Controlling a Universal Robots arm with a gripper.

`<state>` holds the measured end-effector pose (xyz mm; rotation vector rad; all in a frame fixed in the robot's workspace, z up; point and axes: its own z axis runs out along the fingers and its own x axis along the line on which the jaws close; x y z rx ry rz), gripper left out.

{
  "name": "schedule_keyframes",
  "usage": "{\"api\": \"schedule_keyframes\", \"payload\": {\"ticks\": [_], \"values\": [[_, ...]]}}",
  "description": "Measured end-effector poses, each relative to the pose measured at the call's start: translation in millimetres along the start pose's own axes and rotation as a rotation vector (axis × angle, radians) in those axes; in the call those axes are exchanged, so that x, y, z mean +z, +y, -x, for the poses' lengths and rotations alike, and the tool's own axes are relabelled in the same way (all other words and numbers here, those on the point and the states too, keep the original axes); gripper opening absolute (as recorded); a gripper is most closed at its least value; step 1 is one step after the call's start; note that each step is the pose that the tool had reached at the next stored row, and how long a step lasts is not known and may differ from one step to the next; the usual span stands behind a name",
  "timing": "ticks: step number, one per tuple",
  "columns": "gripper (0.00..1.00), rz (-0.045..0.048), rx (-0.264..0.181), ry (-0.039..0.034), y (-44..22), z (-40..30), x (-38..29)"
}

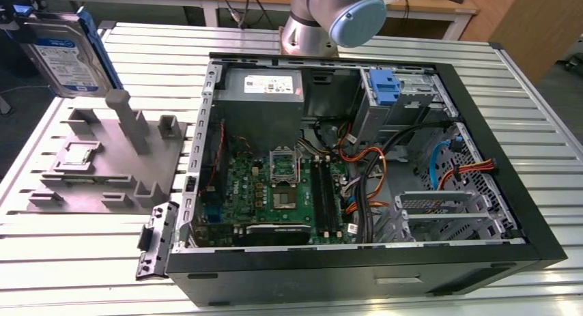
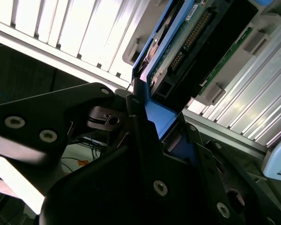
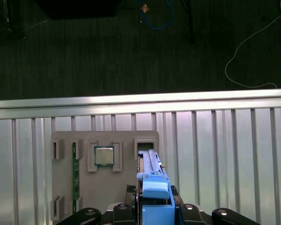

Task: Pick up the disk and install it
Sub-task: 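Pick up the disk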

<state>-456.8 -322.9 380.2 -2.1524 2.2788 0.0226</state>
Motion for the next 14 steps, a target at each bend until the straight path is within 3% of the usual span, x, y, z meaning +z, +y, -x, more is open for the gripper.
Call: {"api": "schedule_keyframes", "payload": {"ticks": [14], "values": [[0.36,0.0,0.0,0.0,0.0,0.1,-2.9]]}}
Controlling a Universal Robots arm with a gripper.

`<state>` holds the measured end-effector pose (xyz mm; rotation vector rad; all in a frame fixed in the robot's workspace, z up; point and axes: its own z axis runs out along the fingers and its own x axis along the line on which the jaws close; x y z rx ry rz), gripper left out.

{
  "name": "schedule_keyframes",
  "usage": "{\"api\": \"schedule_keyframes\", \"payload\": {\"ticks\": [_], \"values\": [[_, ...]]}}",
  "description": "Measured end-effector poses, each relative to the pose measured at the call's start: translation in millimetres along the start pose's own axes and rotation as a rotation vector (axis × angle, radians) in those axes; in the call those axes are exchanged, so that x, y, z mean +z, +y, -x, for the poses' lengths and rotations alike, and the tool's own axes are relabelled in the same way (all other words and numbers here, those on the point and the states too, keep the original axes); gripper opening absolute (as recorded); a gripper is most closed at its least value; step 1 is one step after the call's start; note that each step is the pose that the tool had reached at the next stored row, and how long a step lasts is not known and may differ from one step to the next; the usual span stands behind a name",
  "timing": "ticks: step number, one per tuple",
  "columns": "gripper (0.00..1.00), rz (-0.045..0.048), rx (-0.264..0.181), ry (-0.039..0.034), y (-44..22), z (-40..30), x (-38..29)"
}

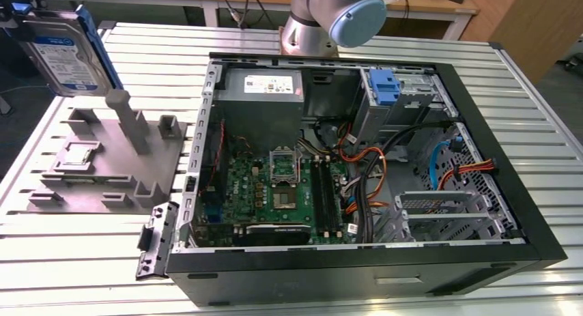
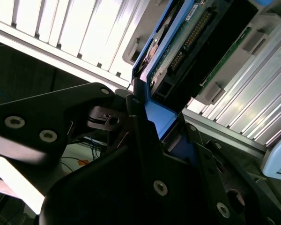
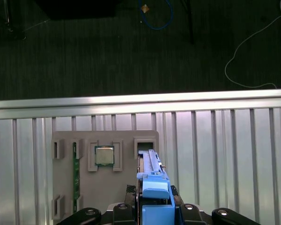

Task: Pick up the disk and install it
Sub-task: 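Pick up the disk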

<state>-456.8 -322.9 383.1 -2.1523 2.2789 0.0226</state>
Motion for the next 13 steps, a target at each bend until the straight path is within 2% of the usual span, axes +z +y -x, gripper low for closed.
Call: {"api": "schedule_keyframes", "payload": {"ticks": [2,13], "values": [[0.36,0.0,0.0,0.0,0.0,0.0,-2.5],[0.36,0.0,0.0,0.0,0.0,0.1,-4.7]]}}
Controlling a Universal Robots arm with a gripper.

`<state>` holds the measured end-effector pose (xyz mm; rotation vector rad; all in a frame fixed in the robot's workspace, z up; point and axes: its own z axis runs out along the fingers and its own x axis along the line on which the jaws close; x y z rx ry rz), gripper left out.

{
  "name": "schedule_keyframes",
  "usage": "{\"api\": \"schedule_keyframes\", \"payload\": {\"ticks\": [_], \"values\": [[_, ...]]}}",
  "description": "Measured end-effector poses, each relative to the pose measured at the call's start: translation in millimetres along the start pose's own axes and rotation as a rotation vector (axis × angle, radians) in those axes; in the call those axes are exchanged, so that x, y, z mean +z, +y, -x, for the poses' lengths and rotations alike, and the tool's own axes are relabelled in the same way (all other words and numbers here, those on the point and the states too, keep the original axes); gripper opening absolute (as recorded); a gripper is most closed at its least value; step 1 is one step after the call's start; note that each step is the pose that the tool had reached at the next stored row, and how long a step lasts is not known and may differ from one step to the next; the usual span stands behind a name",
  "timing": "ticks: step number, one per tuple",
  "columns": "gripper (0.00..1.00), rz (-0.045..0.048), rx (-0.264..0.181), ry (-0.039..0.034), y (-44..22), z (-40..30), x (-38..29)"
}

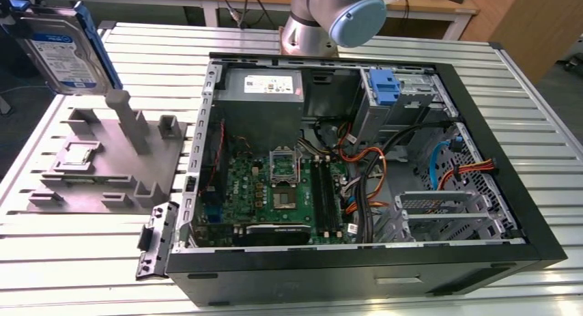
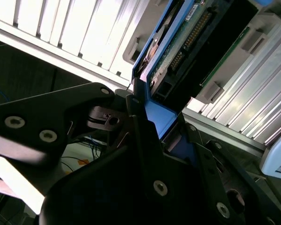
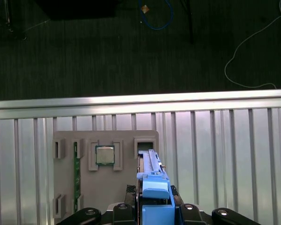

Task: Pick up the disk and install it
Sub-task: 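Pick up the disk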

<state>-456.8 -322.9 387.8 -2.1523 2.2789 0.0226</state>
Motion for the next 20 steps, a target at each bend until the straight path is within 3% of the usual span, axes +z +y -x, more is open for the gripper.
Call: {"api": "schedule_keyframes", "payload": {"ticks": [20], "values": [[0.36,0.0001,0.0,0.0,0.0,0.1,-5.5]]}}
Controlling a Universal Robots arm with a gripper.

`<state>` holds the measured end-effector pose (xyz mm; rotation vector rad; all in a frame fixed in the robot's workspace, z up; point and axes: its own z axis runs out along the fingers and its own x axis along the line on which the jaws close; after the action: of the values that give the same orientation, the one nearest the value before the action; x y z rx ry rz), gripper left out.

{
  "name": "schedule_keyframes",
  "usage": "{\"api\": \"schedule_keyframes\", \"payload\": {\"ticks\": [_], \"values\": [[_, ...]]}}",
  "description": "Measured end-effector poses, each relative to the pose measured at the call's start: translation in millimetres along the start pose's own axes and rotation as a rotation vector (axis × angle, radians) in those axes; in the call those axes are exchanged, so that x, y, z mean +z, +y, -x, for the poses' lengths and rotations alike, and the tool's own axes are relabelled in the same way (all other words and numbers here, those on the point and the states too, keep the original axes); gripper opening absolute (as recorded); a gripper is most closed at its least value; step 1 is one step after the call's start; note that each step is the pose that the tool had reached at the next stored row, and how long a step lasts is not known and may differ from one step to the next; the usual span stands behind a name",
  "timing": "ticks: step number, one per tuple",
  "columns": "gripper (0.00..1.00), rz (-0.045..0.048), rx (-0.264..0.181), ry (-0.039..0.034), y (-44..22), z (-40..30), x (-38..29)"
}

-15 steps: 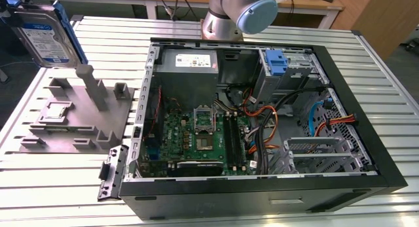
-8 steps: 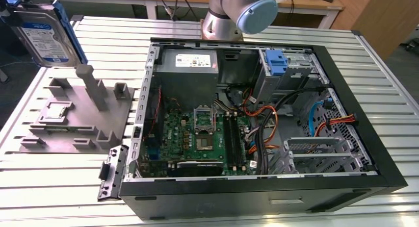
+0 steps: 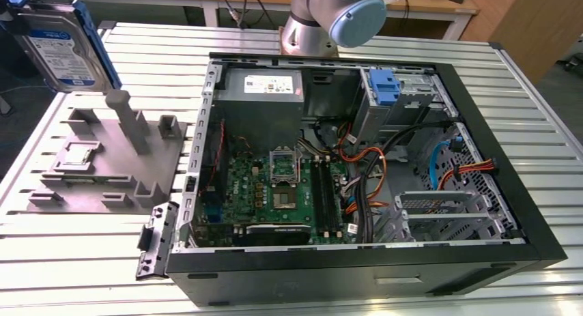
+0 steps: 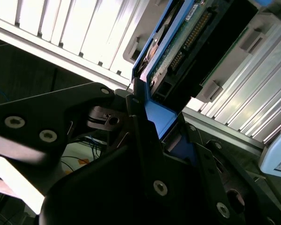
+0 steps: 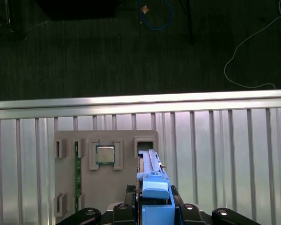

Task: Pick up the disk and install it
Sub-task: 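Pick up the disk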

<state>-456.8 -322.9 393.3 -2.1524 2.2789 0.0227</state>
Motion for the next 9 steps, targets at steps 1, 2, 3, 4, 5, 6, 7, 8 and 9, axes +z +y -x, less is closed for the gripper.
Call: {"api": "schedule_keyframes", "payload": {"ticks": [1,2,3,4,5,6,7,8,9], "values": [[0.36,-0.0001,0.0,0.0,0.0,0.0,-0.3],[0.36,-0.0001,0.0,0.0,0.0,0.0,-0.7],[0.36,-0.0001,0.0,0.0,0.0,0.0,-1.0],[0.36,-0.0001,0.0,-0.0001,0.0,0.0,-1.3],[0.36,-0.0001,0.0,0.0,0.0,0.0,-1.7],[0.36,-0.0001,0.0,0.0,0.0,0.0,-2.1],[0.36,-0.0001,0.0,0.0,0.0,0.0,-2.5],[0.36,0.0,0.0,0.0,0.0,0.0,-2.9],[0.36,-0.0001,0.0,0.0,0.0,0.0,-3.3]]}}
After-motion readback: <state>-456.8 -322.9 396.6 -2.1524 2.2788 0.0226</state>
